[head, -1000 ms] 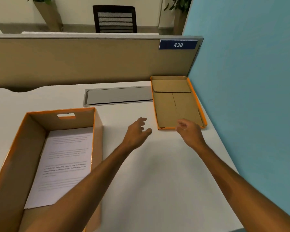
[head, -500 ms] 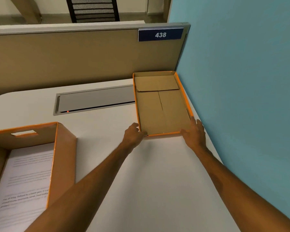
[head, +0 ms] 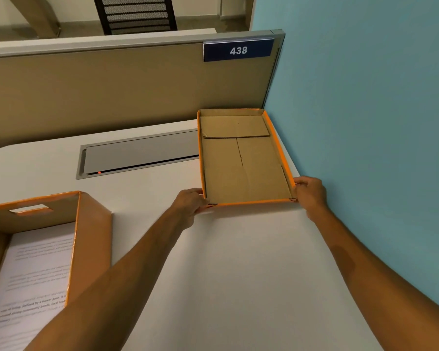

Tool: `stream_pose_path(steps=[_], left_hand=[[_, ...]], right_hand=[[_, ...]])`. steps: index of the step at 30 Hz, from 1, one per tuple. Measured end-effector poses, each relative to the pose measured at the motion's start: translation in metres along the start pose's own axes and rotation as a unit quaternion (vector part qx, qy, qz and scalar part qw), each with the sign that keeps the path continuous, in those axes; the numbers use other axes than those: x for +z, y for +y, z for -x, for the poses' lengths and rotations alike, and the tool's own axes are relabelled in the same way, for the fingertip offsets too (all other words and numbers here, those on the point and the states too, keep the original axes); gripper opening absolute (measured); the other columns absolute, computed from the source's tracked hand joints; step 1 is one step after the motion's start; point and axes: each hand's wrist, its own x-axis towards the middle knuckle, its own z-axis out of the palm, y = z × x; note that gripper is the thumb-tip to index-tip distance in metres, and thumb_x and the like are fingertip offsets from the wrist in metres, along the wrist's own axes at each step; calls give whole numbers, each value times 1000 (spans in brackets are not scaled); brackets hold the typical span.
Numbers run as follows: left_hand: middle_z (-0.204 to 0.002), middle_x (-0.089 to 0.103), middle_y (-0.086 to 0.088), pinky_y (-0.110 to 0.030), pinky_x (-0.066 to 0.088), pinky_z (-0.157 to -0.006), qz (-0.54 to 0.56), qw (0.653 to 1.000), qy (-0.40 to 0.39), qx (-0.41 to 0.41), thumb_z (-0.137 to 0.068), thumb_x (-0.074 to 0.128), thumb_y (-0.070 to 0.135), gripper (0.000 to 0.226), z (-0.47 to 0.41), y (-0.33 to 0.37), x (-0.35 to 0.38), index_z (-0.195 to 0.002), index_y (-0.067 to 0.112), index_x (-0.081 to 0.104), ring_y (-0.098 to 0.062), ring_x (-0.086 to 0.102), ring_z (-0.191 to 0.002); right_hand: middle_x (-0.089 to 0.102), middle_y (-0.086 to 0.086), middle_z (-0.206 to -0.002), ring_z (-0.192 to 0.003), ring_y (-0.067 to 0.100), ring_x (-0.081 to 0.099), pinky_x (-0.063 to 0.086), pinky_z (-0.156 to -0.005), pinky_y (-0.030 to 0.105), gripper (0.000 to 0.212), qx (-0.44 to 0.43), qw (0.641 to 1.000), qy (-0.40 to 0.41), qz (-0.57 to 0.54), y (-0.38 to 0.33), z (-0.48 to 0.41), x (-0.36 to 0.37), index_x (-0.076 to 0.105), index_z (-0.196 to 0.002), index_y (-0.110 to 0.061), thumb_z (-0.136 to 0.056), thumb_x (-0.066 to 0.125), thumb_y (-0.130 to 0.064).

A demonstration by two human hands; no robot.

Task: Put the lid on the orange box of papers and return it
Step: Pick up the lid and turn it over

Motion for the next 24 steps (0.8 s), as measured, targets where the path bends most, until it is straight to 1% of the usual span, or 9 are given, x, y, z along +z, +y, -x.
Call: stream_pose_path(steps=[2,4,5,8,10,13,16,20,24], left_hand=[[-109,66,-16,-31,61,-72,41,999,-22,-12,-91,50,-17,33,4,3,-5,-116,4,55,-26,67,-97],[-116,64,-19,-41,56,-90,60,997,-40,-21,-90,47,-19,35,9,6,-11,-117,1,55,-31,64,-109],[-115,64,-19,-42,56,-92,65,996,-50,-22,-89,47,-20,32,12,6,-14,-112,0,58,-32,64,-108],[-109,69,-16,-41,60,-82,82,994,-72,-11,-84,50,-19,30,30,5,-27,-103,1,63,-30,69,-101],[-114,67,-15,-42,62,-79,92,993,-77,-6,-83,53,-14,32,35,5,-33,-109,1,63,-31,68,-102],[-124,61,-16,-44,62,-80,106,991,-80,8,-90,53,-2,31,49,4,-44,-120,5,59,-33,67,-104],[-126,60,-19,-45,61,-77,143,983,-109,27,-92,53,0,35,67,2,-61,-127,5,54,-36,67,-106],[-125,62,-19,-47,60,-77,160,979,-114,57,-90,53,-4,35,89,-1,-80,-124,5,56,-37,71,-102],[-126,64,-22,-52,59,-78,185,971,-127,83,-89,55,-8,32,113,-4,-101,-120,2,56,-40,72,-100]], right_hand=[[73,6,-93,-73,20,67,61,-66,38,33,8,1000,-17,-19,-1,1,-2,73,-92,-22,-82,54,3],[71,4,-86,-73,23,68,63,-69,45,33,25,998,-38,-54,-2,4,-3,69,-88,-25,-83,54,4],[71,7,-86,-77,28,70,63,-72,48,34,35,995,-47,-77,-2,7,-3,69,-89,-24,-83,53,5],[71,18,-97,-85,36,71,62,-75,52,32,50,987,-76,-130,-2,22,-6,70,-97,-17,-87,51,7],[70,18,-97,-85,35,71,62,-74,49,30,50,982,-99,-153,1,28,-6,70,-101,-14,-89,51,7],[71,14,-93,-78,27,70,59,-63,37,28,34,973,-129,-186,0,45,-6,70,-100,-15,-92,52,6],[71,14,-96,-81,28,70,58,-63,35,28,14,969,-145,-198,-6,66,-4,70,-102,-14,-93,52,5],[70,19,-108,-89,31,70,61,-68,40,28,-29,976,-148,-160,-17,90,-3,69,-114,-11,-96,50,-2],[68,14,-121,-104,28,66,53,-84,35,31,-188,979,-75,-4,-29,124,-2,62,-128,-11,-103,47,-21]])
